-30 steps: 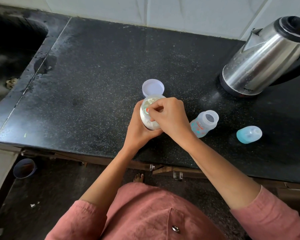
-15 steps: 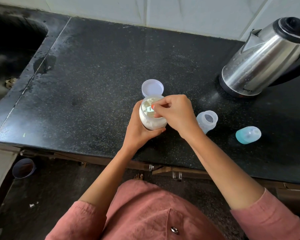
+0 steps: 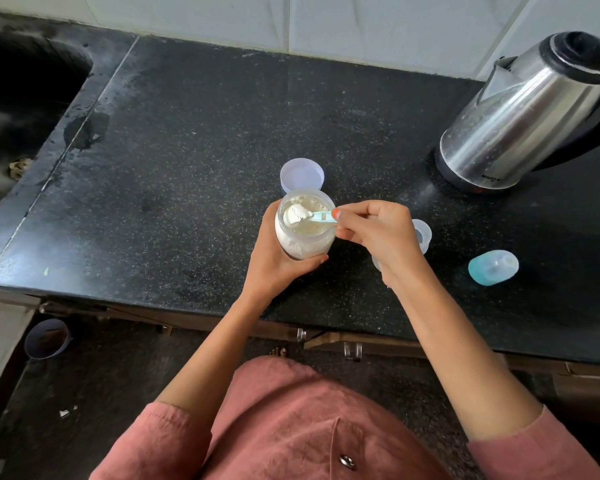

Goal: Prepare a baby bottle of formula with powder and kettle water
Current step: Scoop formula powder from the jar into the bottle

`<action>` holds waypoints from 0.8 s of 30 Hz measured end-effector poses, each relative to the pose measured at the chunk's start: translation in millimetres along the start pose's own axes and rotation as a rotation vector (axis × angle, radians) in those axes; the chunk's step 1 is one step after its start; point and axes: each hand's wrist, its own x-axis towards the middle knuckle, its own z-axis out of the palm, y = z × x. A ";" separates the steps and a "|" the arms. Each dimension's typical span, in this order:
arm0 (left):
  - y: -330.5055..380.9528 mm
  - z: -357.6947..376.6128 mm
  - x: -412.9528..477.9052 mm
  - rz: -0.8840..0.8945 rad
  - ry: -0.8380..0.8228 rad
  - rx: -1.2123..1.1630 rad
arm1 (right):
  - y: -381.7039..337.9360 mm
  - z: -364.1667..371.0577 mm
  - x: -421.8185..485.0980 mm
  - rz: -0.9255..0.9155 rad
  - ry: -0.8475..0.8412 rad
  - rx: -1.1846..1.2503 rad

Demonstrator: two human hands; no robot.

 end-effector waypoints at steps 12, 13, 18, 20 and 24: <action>-0.6 0.2 0.0 -0.010 0.012 0.033 | 12.2 -3.1 -3.8 -0.205 0.071 -0.156; -0.7 0.2 -0.1 -0.011 0.011 0.031 | 13.1 -2.6 -4.3 -0.217 0.069 -0.163; -0.2 -0.1 -0.5 -0.011 0.010 0.029 | 16.3 -0.8 -5.0 -0.232 0.069 -0.152; 0.2 -0.1 -0.3 -0.006 0.011 0.024 | 18.2 0.1 -5.4 -0.242 0.074 -0.140; 0.1 -0.3 -0.5 -0.006 0.008 0.018 | 21.2 2.7 -5.7 -0.258 0.080 -0.155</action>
